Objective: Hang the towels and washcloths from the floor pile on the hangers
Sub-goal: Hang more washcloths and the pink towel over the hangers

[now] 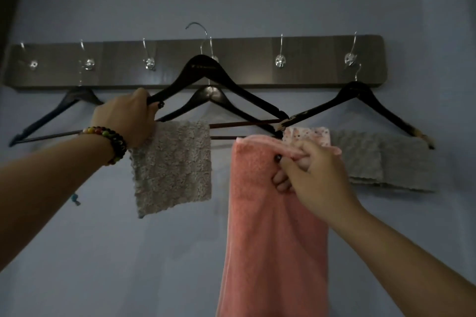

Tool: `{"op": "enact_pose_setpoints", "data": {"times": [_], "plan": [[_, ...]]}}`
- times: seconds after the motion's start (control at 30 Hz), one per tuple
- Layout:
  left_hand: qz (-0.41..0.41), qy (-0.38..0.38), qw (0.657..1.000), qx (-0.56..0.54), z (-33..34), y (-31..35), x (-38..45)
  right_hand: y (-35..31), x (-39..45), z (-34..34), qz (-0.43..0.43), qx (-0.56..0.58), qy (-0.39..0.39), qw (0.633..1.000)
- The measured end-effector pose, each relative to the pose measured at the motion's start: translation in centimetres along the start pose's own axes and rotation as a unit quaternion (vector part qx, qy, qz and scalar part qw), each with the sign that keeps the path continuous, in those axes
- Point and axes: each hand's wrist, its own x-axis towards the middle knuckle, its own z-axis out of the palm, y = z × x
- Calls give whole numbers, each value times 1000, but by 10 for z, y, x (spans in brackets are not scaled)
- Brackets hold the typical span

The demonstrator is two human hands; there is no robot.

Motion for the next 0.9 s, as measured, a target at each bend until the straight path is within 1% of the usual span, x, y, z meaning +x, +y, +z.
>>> {"op": "enact_pose_setpoints", "data": {"times": [0.2, 0.33, 0.43, 0.6, 0.67, 0.73, 0.8, 0.9], "plan": [[3, 8, 1000, 22, -41, -30, -25, -42, 10, 10, -35, 24, 58, 997], [19, 20, 1000, 6, -60, -44, -39, -68, 22, 21, -70, 23, 104, 992], [37, 22, 999, -9, -72, -52, -48, -89, 28, 32, -84, 31, 119, 989], [73, 8, 996, -56, -88, -69, -66, -120, 8, 56, -159, -17, 153, 975], [91, -10, 993, -74, -93, -73, -76, -128, -10, 65, -182, -46, 146, 971], [105, -26, 989, -102, -100, -75, -88, -128, -30, 71, -209, -89, 121, 966], [108, -44, 983, -139, -106, -73, -101, -123, -54, 74, -225, -155, 71, 959], [126, -54, 973, -187, -112, -70, -119, -117, -82, 71, -218, -271, 8, 937]]}}
